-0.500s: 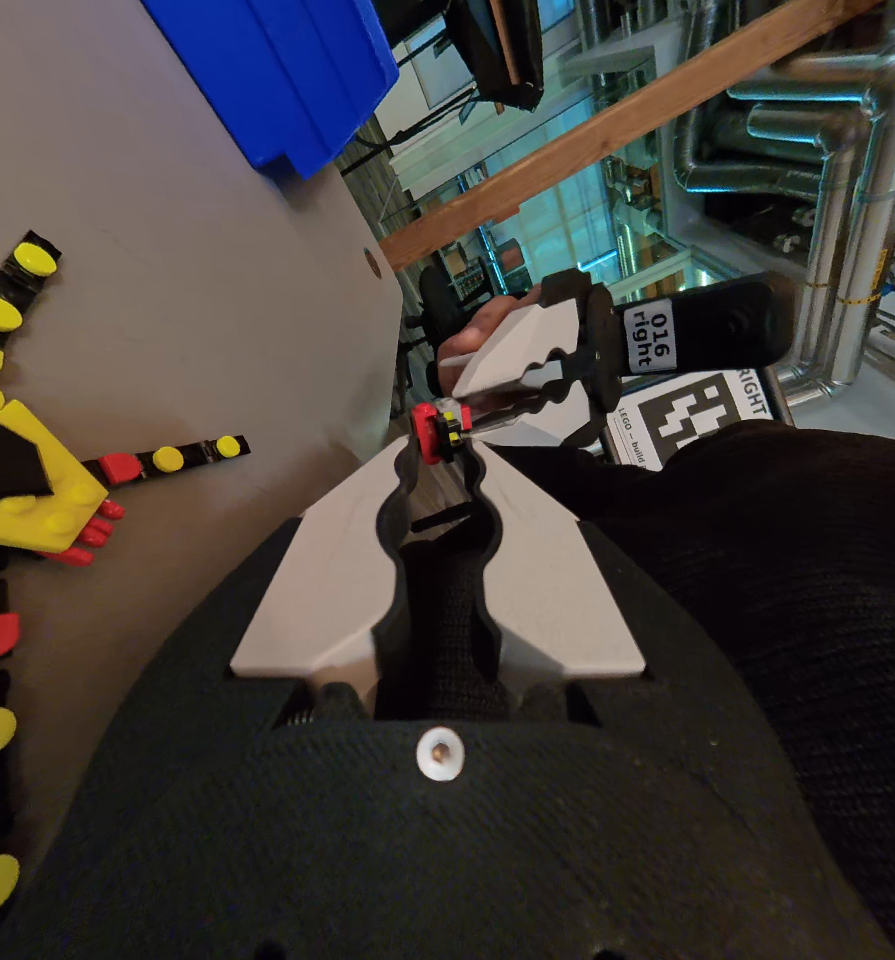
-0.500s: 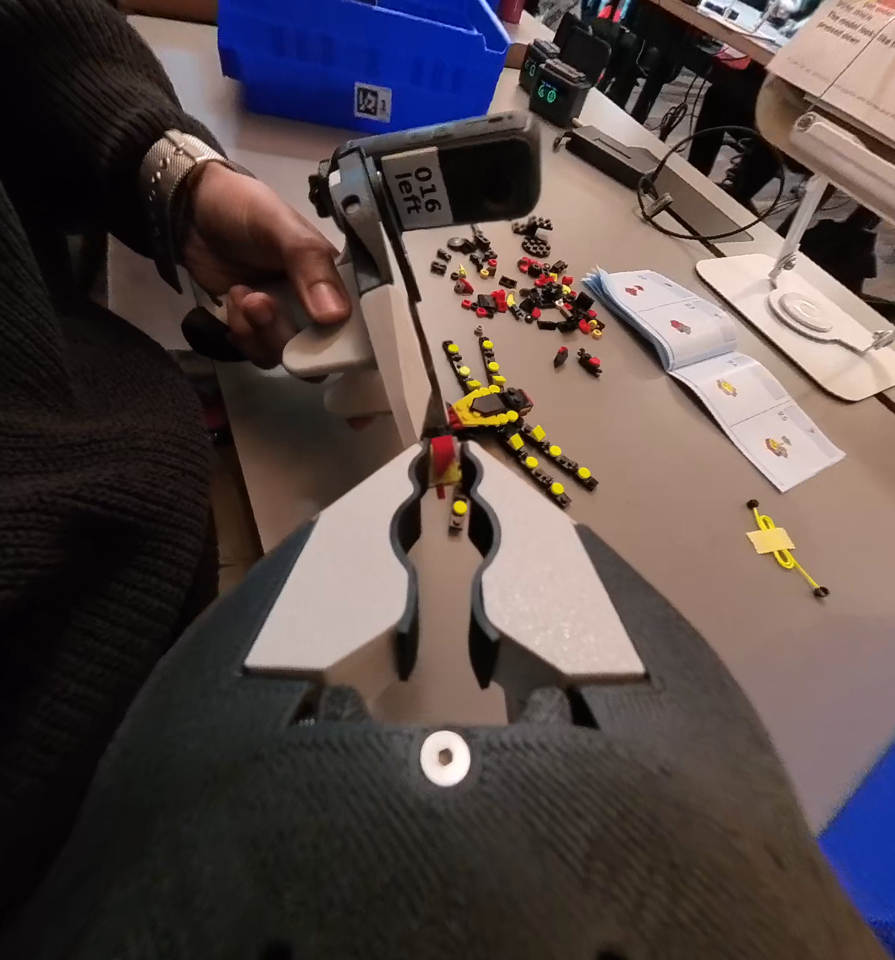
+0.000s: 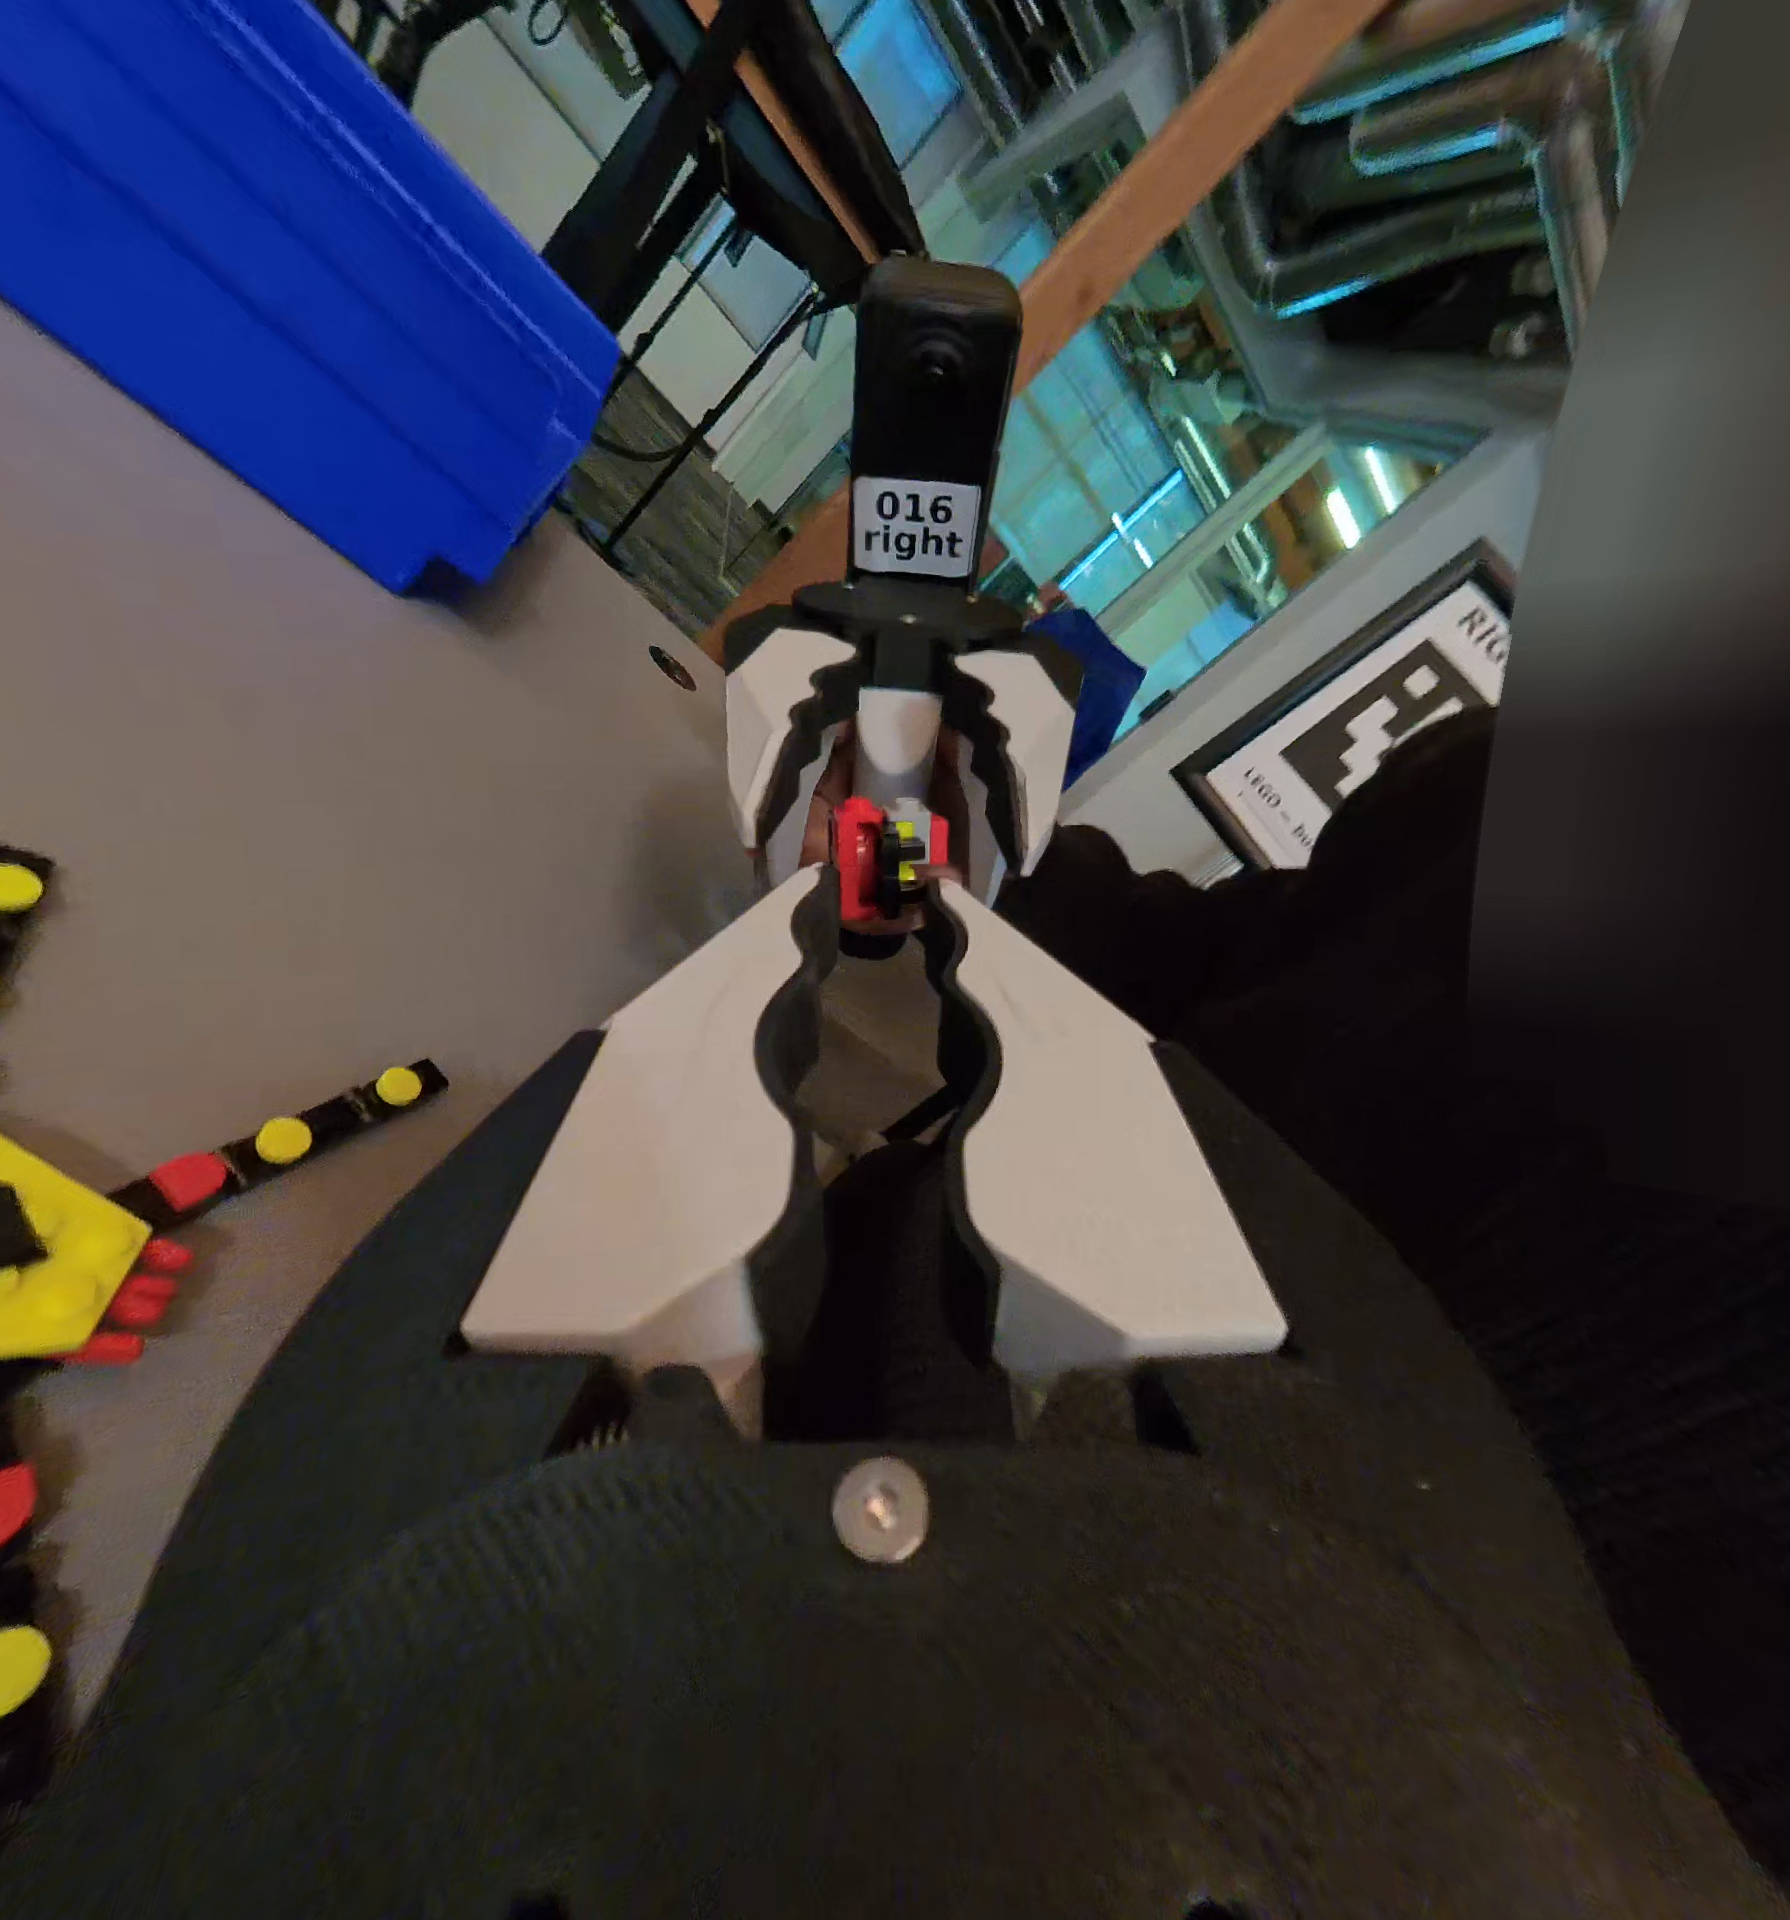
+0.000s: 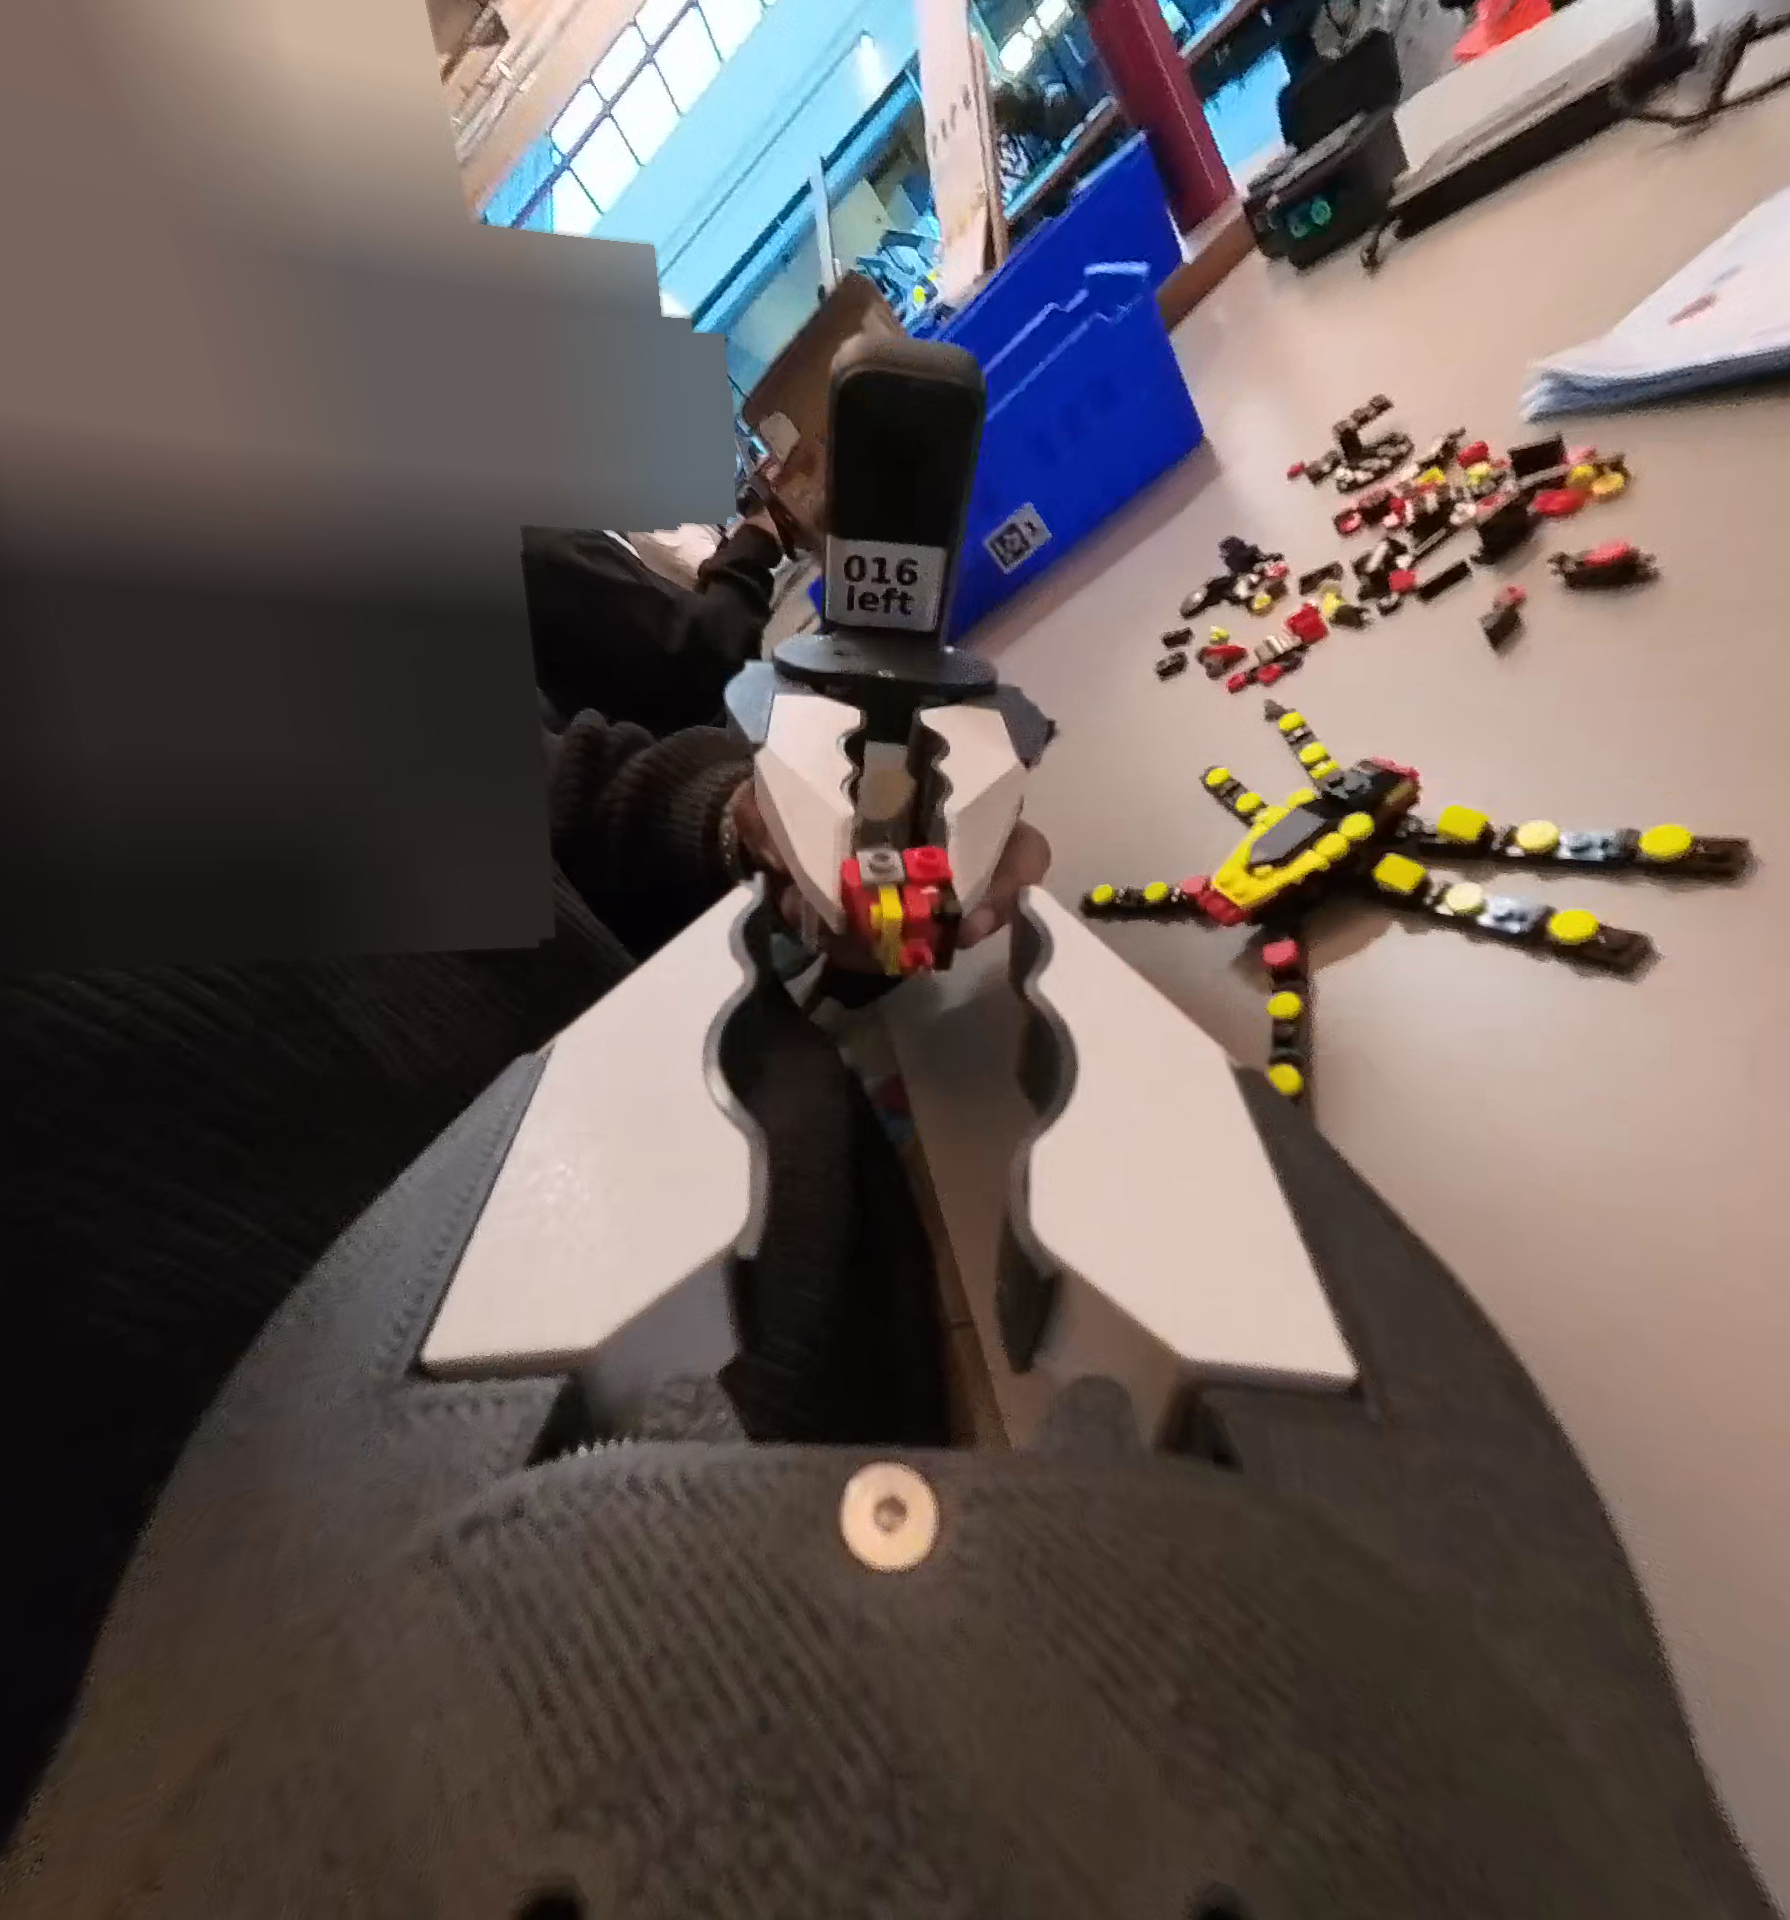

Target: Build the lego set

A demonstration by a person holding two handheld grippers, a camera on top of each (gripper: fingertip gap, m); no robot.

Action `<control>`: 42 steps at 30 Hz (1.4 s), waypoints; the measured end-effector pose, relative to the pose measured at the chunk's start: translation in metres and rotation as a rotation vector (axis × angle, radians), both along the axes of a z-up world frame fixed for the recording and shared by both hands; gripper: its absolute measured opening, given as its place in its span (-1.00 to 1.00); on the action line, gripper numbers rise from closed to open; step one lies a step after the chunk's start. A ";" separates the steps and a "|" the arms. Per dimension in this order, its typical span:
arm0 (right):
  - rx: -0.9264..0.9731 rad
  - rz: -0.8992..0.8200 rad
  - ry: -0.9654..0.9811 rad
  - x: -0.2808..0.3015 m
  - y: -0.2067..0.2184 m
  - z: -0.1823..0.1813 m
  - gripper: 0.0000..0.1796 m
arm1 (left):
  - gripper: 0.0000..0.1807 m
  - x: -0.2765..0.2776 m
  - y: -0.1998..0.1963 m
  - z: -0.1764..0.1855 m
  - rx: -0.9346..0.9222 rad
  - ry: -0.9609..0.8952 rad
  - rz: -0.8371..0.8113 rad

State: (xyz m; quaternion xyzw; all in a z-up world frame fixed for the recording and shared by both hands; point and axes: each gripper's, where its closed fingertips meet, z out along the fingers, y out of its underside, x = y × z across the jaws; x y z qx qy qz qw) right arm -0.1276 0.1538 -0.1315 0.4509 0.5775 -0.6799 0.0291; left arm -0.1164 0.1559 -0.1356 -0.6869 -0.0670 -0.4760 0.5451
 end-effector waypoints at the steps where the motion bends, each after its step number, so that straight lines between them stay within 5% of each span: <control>1: 0.002 0.003 0.014 0.000 -0.001 0.003 -0.55 | -0.85 0.002 0.000 0.001 0.014 0.036 0.000; 8: 0.032 0.034 0.064 0.007 -0.007 0.007 -0.77 | -0.85 0.011 -0.003 0.006 0.087 0.154 -0.009; 26: 0.182 0.068 0.174 0.016 -0.014 0.010 -0.82 | -0.86 0.019 -0.008 0.007 0.148 0.312 -0.011; 42: 0.155 0.053 0.206 0.017 -0.010 0.016 -0.82 | -0.86 0.018 -0.008 0.012 0.162 0.268 -0.015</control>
